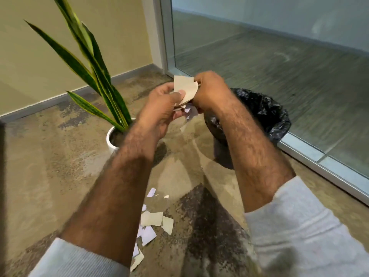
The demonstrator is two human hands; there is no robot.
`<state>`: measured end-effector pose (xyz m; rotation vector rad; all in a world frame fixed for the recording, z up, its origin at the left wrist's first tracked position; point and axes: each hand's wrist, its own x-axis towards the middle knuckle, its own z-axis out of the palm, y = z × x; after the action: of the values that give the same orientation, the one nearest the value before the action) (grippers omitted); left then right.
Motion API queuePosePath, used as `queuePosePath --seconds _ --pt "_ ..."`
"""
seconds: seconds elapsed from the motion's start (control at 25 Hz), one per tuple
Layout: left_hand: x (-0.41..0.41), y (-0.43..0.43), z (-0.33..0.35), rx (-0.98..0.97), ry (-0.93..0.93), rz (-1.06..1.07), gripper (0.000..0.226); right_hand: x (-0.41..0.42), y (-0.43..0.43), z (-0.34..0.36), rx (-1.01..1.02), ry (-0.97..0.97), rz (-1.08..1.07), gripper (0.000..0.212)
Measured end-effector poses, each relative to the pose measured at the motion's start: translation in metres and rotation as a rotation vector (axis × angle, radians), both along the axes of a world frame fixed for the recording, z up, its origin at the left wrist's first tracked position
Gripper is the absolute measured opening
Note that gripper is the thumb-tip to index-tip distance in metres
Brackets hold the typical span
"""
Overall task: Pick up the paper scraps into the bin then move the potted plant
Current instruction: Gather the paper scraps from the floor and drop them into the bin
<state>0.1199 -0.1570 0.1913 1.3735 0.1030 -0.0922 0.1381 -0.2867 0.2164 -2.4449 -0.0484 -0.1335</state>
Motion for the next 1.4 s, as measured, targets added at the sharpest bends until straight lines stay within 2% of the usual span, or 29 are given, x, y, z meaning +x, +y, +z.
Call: queuePosePath --seconds 0.24,0.36,0.52,0.6,0.68,0.76,0.84,0.92,1.0,1.04,1.12,1.28,1.4 --pt "0.034 -0.112 0.003 0.068 0.044 -0.091 0.032 0.021 -0.097 -0.005 -0.093 -0.007 -0.235 0.016" --pt "0.045 -0.145 -0.010 0.128 0.108 -0.142 0.029 0.025 -0.125 -0.025 -0.060 0.043 -0.307 0.019" --pt "0.054 -0.170 -0.029 0.234 0.182 -0.187 0.033 0.017 -0.143 -0.052 0.005 0.092 -0.330 0.013" --pt "0.056 -0.178 -0.032 0.307 0.183 -0.208 0.033 0.014 -0.149 -0.061 0.062 0.111 -0.355 0.022" --pt "0.062 -0.181 -0.033 0.367 0.149 -0.237 0.033 0.011 -0.154 -0.066 0.100 0.131 -0.379 0.029" --pt "0.066 -0.182 -0.032 0.379 0.120 -0.268 0.032 0.010 -0.158 -0.067 0.135 0.132 -0.393 0.025" --pt "0.064 -0.181 -0.029 0.271 0.126 -0.286 0.030 0.009 -0.160 -0.066 0.179 0.121 -0.406 0.016" --pt "0.061 -0.177 -0.026 0.198 0.151 -0.352 0.048 0.009 -0.161 -0.065 0.175 0.120 -0.428 0.017" --pt "0.057 -0.172 -0.022 0.287 0.108 -0.421 0.072 0.011 -0.163 -0.065 0.087 0.128 -0.464 0.044" --pt "0.055 -0.170 -0.019 0.338 0.052 -0.427 0.076 0.011 -0.163 -0.063 0.048 0.117 -0.486 0.056" --pt "0.051 -0.164 -0.013 0.372 -0.041 -0.408 0.075 0.010 -0.161 -0.060 0.027 0.066 -0.508 0.064" --pt "0.042 -0.138 -0.021 0.410 -0.168 -0.294 0.072 0.002 -0.135 -0.056 -0.041 -0.033 -0.447 0.049" --pt "0.022 -0.088 -0.049 0.335 -0.211 -0.115 0.061 -0.001 -0.083 -0.065 -0.060 -0.086 -0.280 0.037"
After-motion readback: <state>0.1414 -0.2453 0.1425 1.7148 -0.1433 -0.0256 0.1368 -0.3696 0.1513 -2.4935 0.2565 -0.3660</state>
